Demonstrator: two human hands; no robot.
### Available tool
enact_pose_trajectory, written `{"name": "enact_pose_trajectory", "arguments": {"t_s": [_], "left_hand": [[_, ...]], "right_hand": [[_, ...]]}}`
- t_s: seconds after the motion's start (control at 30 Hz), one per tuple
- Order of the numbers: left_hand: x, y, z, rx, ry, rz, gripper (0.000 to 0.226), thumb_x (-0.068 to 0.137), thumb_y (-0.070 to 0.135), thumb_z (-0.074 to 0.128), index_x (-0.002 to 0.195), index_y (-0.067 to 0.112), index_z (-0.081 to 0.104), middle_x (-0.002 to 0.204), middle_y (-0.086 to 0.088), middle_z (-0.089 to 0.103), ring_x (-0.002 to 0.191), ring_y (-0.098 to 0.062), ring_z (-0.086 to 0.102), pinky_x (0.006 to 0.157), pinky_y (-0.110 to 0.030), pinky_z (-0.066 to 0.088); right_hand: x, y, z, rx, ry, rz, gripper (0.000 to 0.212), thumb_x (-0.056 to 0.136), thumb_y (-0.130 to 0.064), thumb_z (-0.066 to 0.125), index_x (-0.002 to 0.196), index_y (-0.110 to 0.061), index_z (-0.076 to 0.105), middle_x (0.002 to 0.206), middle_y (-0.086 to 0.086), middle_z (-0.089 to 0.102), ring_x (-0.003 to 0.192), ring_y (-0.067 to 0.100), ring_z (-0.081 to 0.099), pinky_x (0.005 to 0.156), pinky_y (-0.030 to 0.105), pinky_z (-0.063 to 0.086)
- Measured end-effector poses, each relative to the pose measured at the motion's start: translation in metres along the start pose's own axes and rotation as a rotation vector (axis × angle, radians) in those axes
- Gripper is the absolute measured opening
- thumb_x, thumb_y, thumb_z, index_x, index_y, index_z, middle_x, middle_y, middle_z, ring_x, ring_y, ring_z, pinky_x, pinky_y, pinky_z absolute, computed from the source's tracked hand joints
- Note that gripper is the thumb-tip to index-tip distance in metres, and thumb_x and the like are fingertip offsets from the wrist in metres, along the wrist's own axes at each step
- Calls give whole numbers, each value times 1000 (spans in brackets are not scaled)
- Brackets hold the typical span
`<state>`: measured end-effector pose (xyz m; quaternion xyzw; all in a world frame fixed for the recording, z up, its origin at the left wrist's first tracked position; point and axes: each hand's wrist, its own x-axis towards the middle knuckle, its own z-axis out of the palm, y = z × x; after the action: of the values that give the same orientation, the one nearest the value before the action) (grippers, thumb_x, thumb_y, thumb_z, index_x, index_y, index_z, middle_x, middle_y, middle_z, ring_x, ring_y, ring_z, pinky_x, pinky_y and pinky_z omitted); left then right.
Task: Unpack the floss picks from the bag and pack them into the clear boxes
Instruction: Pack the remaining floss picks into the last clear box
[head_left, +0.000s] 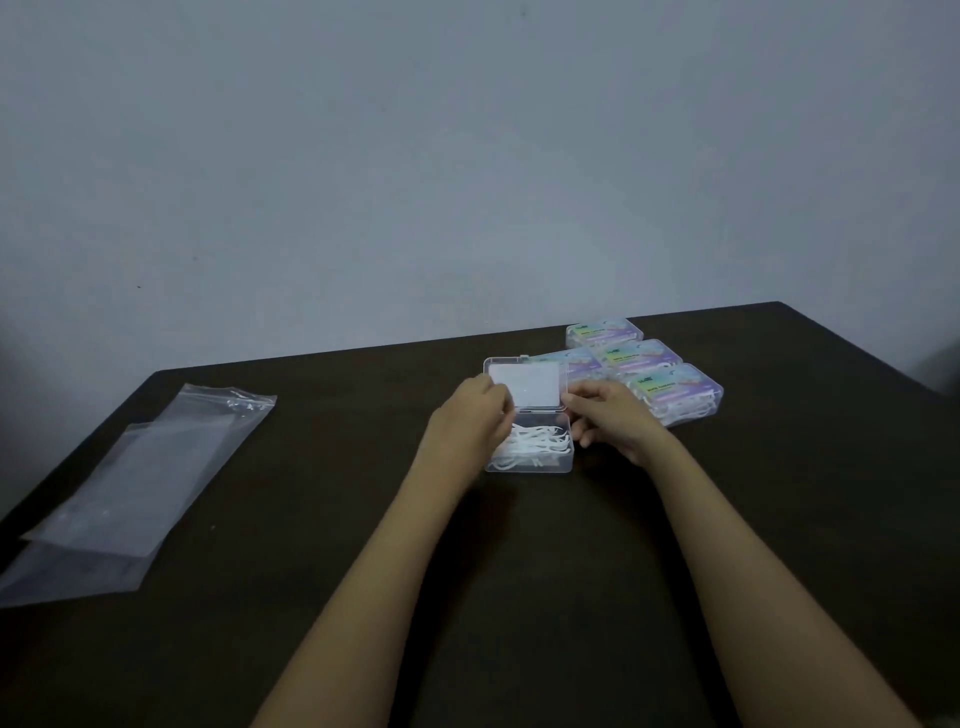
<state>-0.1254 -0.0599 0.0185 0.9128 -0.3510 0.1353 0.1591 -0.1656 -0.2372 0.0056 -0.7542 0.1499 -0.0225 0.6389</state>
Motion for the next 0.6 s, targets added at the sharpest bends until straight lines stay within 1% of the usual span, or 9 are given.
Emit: {"name": "enact_pose_trajectory", "arguments": {"t_s": [0.1, 0.2, 0.27, 0.33, 0.4, 0.43, 0.5, 0.53, 0.6], "left_hand": [[2, 3, 9, 73, -79, 49, 23, 94, 26, 48, 110, 15, 59, 114, -2, 56, 103, -14, 51, 81, -27, 48], [-2, -2, 10, 36, -27, 50, 21, 93, 31, 50, 106, 18, 60, 105, 2, 59, 88, -9, 52, 72, -22, 43], [-6, -5, 6, -73, 115, 11, 18, 92, 29, 53, 100, 16, 62, 93, 1, 61, 74, -6, 48, 65, -18, 42], [-8, -11, 1, -217, 320, -75, 11, 91, 23, 54, 94, 14, 61, 86, 0, 59, 69, -7, 48, 59, -15, 39], [-9, -18, -2, -392, 486, -178, 6, 91, 20, 54, 93, 16, 58, 87, 1, 55, 72, -10, 51, 61, -22, 46], [-10, -22, -3, -454, 507, -202, 8, 91, 21, 54, 97, 17, 57, 92, 2, 54, 77, -10, 52, 67, -27, 50], [-11, -30, -3, -426, 382, -159, 27, 89, 34, 54, 112, 18, 55, 109, 3, 50, 98, -9, 49, 87, -29, 46], [-12, -33, -3, -299, 275, -87, 41, 87, 45, 51, 120, 21, 52, 119, 2, 48, 108, -9, 45, 96, -29, 36], [-15, -37, -3, -40, 87, 90, 61, 80, 62, 47, 131, 28, 45, 133, 4, 43, 124, -11, 36, 103, -29, 20]], "right_hand": [[-1, 0, 2, 42, -22, -21, 14, 95, -10, 49, 107, -9, 55, 80, 9, 61, 52, 11, 53, 43, 16, 46], [-1, 0, 4, 44, -55, -58, 14, 94, -9, 49, 107, -11, 55, 82, 9, 61, 50, 11, 52, 42, 17, 45], [-1, 0, 6, 33, -59, -87, 17, 93, -7, 50, 109, -12, 53, 80, 8, 62, 47, 9, 52, 41, 17, 44], [-1, 1, 8, 16, -50, -120, 17, 93, -5, 50, 108, -11, 53, 78, 8, 62, 44, 6, 52, 40, 16, 45], [-2, 1, 10, 2, -60, -157, 14, 92, -4, 51, 101, -13, 55, 78, 9, 61, 44, 4, 53, 42, 16, 45], [-2, 2, 11, -5, -67, -171, 13, 91, -4, 52, 97, -15, 56, 77, 8, 61, 45, 4, 54, 43, 16, 46], [-2, 3, 12, -36, -77, -197, 14, 90, -3, 53, 92, -16, 57, 76, 8, 61, 49, 6, 55, 47, 16, 48], [-1, 3, 12, -55, -80, -207, 14, 90, -3, 54, 92, -15, 58, 76, 7, 62, 51, 7, 56, 49, 16, 48], [-1, 4, 11, -66, -95, -225, 14, 89, -2, 55, 93, -14, 60, 78, 7, 63, 56, 10, 56, 52, 17, 49]]}}
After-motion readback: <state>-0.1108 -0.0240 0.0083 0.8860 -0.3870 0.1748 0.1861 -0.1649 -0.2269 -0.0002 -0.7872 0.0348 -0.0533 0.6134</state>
